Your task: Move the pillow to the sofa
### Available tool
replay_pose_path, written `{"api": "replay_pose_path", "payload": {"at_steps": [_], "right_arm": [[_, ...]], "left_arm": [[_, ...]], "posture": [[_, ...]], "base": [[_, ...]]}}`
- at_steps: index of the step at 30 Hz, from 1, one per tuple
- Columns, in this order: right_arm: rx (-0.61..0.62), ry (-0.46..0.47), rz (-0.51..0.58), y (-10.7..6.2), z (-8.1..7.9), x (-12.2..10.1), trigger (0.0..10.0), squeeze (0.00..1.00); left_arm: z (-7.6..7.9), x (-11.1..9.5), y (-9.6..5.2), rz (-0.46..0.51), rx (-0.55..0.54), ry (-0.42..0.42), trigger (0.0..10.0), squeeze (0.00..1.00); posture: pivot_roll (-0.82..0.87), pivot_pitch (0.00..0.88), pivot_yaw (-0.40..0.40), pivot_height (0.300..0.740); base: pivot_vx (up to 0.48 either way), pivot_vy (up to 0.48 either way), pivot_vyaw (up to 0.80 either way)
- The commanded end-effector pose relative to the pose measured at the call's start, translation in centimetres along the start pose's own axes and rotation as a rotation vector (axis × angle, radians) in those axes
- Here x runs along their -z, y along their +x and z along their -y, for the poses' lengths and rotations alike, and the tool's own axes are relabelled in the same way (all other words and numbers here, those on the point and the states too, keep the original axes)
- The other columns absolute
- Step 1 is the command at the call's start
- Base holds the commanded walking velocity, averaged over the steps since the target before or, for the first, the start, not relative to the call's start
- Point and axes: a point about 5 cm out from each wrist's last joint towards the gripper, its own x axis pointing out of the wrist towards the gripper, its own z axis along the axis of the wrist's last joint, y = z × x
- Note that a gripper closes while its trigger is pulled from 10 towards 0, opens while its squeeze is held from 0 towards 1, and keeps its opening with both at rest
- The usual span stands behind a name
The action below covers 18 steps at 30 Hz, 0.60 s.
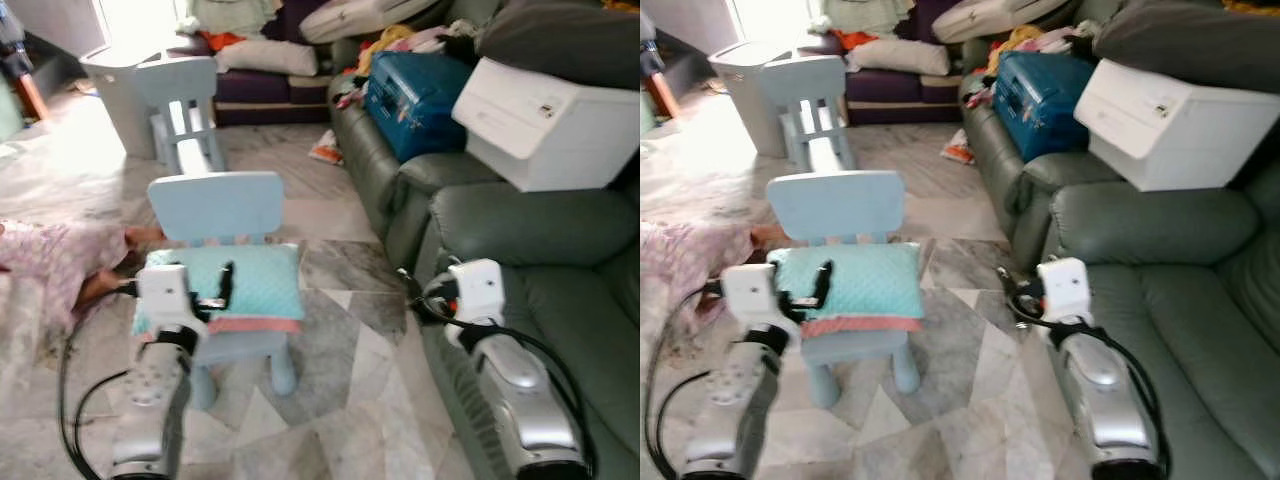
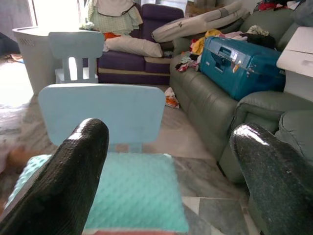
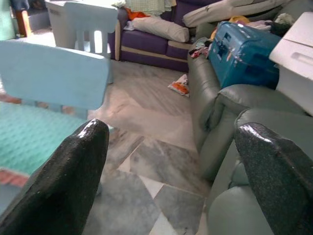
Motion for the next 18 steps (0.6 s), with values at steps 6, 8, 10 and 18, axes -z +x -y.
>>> {"api": "replay_pose_path", "payload": {"at_steps": [6, 8, 10, 18], "right_arm": [[-0.01, -0.005, 0.021, 0.33, -0.22, -0.67, 10.0, 0.0], [-0.01, -0.005, 0.02, 0.35, -0.21, -0.67, 10.0, 0.0], [-0.011, -0.007, 0.02, 0.37, -0.18, -0.68, 10.0, 0.0], [-0.012, -0.011, 0.023, 0.55, -0.02, -0.78, 10.0, 0.0]], "left_arm": [[-0.56, -0.24, 0.02, 0.003, -0.015, 0.004, 10.0, 0.0], [-0.59, -0.16, 0.02, -0.005, -0.022, 0.003, 10.0, 0.0], [-0.6, -0.15, 0.01, -0.008, -0.024, 0.006, 10.0, 0.0], [-0.55, -0.03, 0.23, -0.012, -0.027, 0.015, 10.0, 0.0]], "posture": [[-0.12, 0.0, -0.062, 0.74], [-0.12, 0.0, -0.062, 0.74], [-0.12, 0.0, -0.062, 0.74], [-0.12, 0.0, -0.064, 0.74]], "base": [[0.186, 0.393, 0.0], [0.0, 0.244, 0.0], [0.0, 0.0, 0.0], [0.0, 0.0, 0.0]]}}
